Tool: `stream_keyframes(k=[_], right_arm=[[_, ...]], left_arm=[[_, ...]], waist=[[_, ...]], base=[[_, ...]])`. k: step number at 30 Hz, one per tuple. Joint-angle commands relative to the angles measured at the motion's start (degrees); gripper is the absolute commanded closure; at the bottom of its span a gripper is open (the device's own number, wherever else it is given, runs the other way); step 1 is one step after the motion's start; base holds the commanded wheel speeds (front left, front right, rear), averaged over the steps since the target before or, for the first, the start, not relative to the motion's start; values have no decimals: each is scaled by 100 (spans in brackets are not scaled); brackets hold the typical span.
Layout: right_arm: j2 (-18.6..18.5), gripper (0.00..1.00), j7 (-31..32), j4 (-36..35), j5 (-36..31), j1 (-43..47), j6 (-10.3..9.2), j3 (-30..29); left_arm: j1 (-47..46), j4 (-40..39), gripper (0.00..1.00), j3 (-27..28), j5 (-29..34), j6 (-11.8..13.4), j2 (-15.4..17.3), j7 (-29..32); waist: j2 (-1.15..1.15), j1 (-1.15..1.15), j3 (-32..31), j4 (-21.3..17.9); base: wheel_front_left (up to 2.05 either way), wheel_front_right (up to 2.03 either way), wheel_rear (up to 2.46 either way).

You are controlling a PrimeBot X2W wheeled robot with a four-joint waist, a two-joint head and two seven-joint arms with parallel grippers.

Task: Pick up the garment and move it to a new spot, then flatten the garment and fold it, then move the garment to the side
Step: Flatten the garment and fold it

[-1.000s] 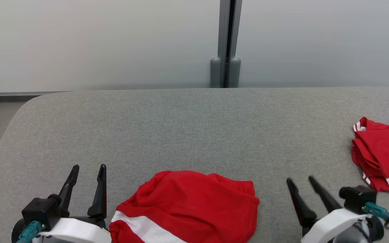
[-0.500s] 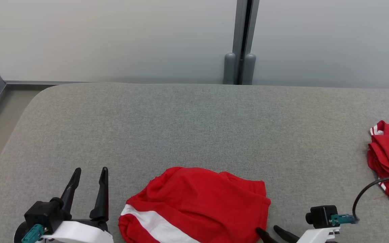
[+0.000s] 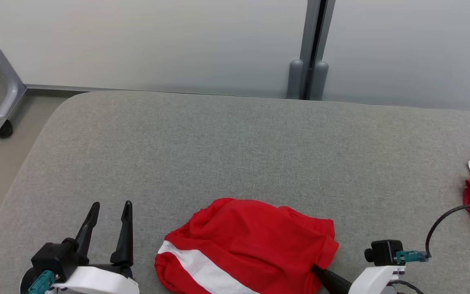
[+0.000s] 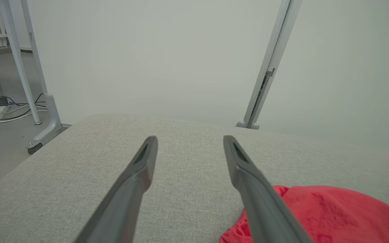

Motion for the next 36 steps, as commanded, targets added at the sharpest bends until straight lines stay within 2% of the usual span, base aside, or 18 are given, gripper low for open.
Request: stream_keyframes(k=[1,5,12,16,22,23,24,25,29,36], right_arm=[[-76,100,-63,-50,76,-78,1,-2],[-271,100,-109,-349,438,-156,1,-1],[-916,100,249,-579,656,-635,1,-214],[-1175,100,580,-342,596,-1111,1,-370],[-1126,100,1206,385,572,-1764,1,-442],[-1094,72,1276,531,514,-1850,1,-409],[-1061,31,1302,645,489,-1932,1,-394],[-1002,0,1309,764,477,-1989,1,-383],[-796,0,1082,919,499,-2009,1,-313],[-835,0,427,632,429,-1698,1,-196]], left_arm=[[-1,22,0,33,37,-35,-8,-31],[27,58,0,68,62,-87,-55,-29],[-19,68,0,131,108,-178,-163,-31],[-134,132,0,157,137,-242,-248,-31],[-268,286,0,214,235,-345,-378,-32],[-287,313,0,218,246,-356,-395,-31],[-302,341,0,223,248,-379,-416,-31],[-306,376,0,224,260,-397,-432,-31],[-282,491,0,243,295,-439,-461,-32],[-169,499,0,338,337,-458,-396,-31]], waist=[[0,0,-14,25],[0,0,-42,83],[0,0,123,229],[0,0,311,333],[0,0,459,424],[0,0,466,430],[0,0,468,431],[0,0,458,426],[0,0,332,325],[0,0,109,-2]], base=[[0,0,0],[0,0,0],[0,0,0],[0,0,0],[0,0,0],[0,0,0],[0,0,0],[0,0,0],[0,0,0],[0,0,0]])
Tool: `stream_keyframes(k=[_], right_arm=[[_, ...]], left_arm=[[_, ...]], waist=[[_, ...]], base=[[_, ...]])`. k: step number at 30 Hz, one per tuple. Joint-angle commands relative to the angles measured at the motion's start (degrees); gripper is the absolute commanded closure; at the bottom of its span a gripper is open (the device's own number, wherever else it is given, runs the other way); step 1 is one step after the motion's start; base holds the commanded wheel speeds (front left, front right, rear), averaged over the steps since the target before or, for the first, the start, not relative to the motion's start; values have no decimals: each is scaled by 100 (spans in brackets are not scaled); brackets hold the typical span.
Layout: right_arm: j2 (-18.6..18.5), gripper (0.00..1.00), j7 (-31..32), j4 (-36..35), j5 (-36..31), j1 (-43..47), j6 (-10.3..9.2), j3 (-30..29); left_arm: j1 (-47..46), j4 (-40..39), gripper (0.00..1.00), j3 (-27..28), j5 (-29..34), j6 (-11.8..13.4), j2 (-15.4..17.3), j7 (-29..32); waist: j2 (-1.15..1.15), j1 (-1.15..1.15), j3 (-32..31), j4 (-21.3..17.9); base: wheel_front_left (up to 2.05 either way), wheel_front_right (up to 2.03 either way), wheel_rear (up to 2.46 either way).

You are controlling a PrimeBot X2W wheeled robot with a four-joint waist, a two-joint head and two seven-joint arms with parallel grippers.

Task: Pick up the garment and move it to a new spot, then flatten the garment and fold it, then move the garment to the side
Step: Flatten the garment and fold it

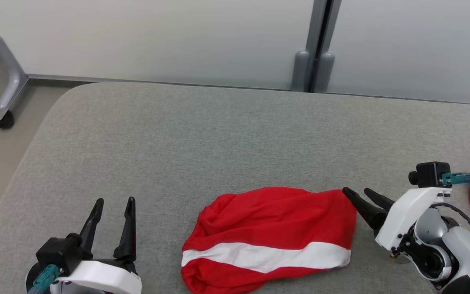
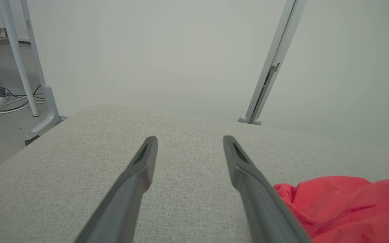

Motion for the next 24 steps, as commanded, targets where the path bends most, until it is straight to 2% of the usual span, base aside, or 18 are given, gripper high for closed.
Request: stream_keyframes(k=[1,11,15,20,24], right_arm=[[-82,0,-189,-110,-54,123,1,-7],[-336,0,-1897,-1169,-277,906,1,-161],[-415,0,-2600,-1405,-731,1194,1,-359],[-196,0,-2994,-1582,-1437,1573,1,-780],[160,0,-3046,-1704,-2267,1865,1,-1368]], left_arm=[[61,-23,0,46,50,-4,41,-23],[295,-347,0,271,152,111,89,-24],[386,-510,0,408,159,119,102,-24],[522,-758,0,705,251,137,93,-24],[736,-936,0,921,386,141,22,-24]], waist=[[0,0,-131,-185],[0,0,-452,-776],[0,0,-499,-961],[0,0,-528,-1140],[0,0,-544,-1192]], base=[[0,0,0],[0,0,0],[0,0,0],[0,0,0],[0,0,0]])
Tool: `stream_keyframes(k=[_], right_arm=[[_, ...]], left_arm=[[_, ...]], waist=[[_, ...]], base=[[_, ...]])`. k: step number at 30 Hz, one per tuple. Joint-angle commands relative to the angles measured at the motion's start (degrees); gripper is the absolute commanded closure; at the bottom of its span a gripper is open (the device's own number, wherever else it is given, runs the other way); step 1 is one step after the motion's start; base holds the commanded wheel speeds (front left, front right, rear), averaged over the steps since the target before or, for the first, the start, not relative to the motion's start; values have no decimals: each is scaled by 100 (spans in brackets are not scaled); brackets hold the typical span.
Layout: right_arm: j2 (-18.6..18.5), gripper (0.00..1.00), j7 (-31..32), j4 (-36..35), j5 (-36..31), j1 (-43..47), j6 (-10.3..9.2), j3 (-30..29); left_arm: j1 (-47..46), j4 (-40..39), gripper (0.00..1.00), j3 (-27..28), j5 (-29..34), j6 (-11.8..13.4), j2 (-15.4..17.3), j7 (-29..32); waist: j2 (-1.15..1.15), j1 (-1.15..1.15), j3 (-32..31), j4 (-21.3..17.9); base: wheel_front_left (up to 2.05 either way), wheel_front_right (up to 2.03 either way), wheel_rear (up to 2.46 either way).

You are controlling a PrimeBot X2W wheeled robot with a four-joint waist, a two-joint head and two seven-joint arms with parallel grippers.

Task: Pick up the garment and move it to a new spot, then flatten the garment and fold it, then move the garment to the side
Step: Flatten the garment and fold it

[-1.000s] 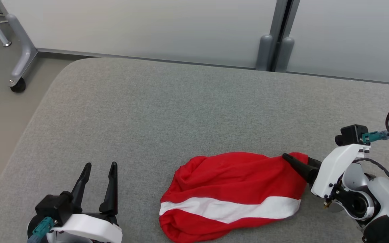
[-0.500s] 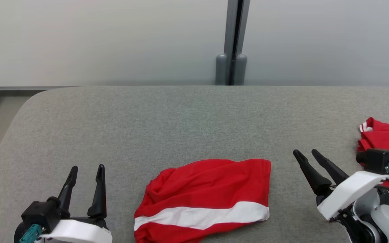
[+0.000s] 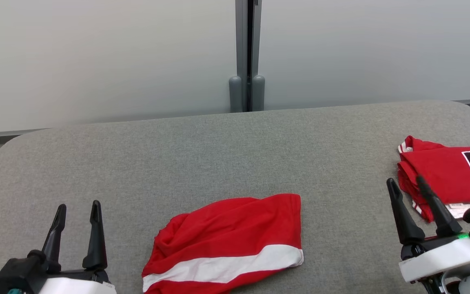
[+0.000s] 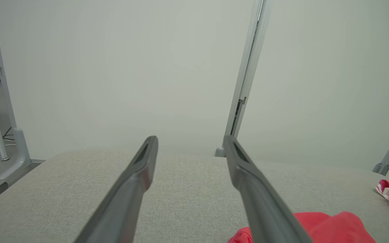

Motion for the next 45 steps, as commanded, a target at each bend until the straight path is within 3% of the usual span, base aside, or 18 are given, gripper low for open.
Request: stream_keyframes(k=[1,7,11,36,45], right_arm=[[161,0,-41,-122,-376,124,1,-279],[813,0,-44,-360,-1517,542,1,-902],[895,0,-44,-335,-1666,553,1,-949],[898,0,-2,-5,-1806,470,1,-875],[811,0,1305,542,-862,291,1,117]], left_arm=[[133,-38,0,94,56,23,-20,-24],[351,-45,0,282,272,-84,-270,-24],[281,2,0,294,358,-169,-325,-24],[164,258,0,310,497,-366,-473,1],[185,514,0,-20,195,-573,-266,1304]], waist=[[0,0,-5,-14],[0,0,6,10],[0,0,12,54],[0,0,-10,74],[0,0,78,191]], base=[[0,0,0],[0,0,0],[0,0,0],[0,0,0],[0,0,0]])
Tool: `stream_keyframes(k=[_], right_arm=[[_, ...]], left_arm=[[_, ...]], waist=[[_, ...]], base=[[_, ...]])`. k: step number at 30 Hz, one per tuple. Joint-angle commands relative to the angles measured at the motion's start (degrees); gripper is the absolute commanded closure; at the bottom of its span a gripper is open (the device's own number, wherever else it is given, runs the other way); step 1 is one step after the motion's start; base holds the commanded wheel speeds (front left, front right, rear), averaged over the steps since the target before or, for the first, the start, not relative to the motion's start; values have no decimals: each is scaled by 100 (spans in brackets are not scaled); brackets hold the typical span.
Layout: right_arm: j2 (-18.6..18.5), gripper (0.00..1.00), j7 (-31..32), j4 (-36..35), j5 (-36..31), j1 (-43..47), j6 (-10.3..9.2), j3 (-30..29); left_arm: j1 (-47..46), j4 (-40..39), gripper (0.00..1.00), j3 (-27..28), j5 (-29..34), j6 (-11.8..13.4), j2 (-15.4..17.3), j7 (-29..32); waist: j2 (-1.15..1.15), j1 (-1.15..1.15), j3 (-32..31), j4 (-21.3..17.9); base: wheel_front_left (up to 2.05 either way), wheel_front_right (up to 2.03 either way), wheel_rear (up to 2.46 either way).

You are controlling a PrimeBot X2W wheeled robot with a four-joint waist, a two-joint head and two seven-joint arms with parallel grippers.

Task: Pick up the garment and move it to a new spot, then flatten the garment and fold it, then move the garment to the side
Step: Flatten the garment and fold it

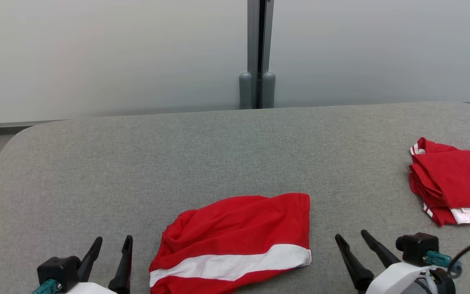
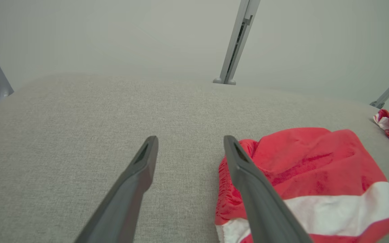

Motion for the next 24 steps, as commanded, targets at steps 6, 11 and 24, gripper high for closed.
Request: stream_keyframes(k=[6,11,24], right_arm=[[-22,0,751,313,529,-298,1,532],[26,0,960,666,717,-566,1,792],[186,0,1164,1425,800,-867,1,1042]], left_arm=[[-44,-261,0,-128,-285,-109,168,925],[-151,-559,0,-276,-407,-204,244,1382],[-224,-846,0,-688,-755,-451,508,2520]], waist=[[0,0,235,193],[0,0,465,362],[0,0,679,472]], base=[[0,0,0],[0,0,0],[0,0,0]])
